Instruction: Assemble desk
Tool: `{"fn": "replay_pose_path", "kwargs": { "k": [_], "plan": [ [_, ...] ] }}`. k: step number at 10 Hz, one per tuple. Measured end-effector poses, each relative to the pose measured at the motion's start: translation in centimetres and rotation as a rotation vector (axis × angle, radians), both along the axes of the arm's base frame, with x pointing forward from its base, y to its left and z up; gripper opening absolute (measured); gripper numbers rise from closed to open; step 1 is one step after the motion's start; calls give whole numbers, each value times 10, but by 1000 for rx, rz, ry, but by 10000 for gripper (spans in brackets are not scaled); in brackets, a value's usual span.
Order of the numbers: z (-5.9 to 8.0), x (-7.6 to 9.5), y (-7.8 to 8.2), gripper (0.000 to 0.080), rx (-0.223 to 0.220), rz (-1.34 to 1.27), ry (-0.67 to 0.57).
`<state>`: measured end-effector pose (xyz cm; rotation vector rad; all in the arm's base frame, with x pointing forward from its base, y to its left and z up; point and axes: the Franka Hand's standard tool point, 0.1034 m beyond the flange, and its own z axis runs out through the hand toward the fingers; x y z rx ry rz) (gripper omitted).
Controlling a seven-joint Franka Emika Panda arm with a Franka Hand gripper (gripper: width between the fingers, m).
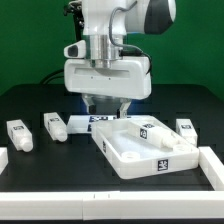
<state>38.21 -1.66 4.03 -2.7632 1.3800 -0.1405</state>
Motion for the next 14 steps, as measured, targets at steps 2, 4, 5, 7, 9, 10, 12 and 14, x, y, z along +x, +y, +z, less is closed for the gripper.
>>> {"fn": "replay_pose_path", "kwargs": {
  "k": [2,4,5,7,9,10,12,14],
  "plan": [
    [1,4,-1,649,3,-4,-6],
    [1,3,-1,649,2,-1,-5],
    [1,2,-1,649,9,-57,-6],
    [3,-4,14,649,47,-216,-9],
    [0,-5,33,649,50,-228,-16],
    [-6,-7,41,649,46,-214,-7],
    [-10,-7,36,649,39,-187,-2],
    [-11,-8,35,649,35,-174,1]
  ]
}}
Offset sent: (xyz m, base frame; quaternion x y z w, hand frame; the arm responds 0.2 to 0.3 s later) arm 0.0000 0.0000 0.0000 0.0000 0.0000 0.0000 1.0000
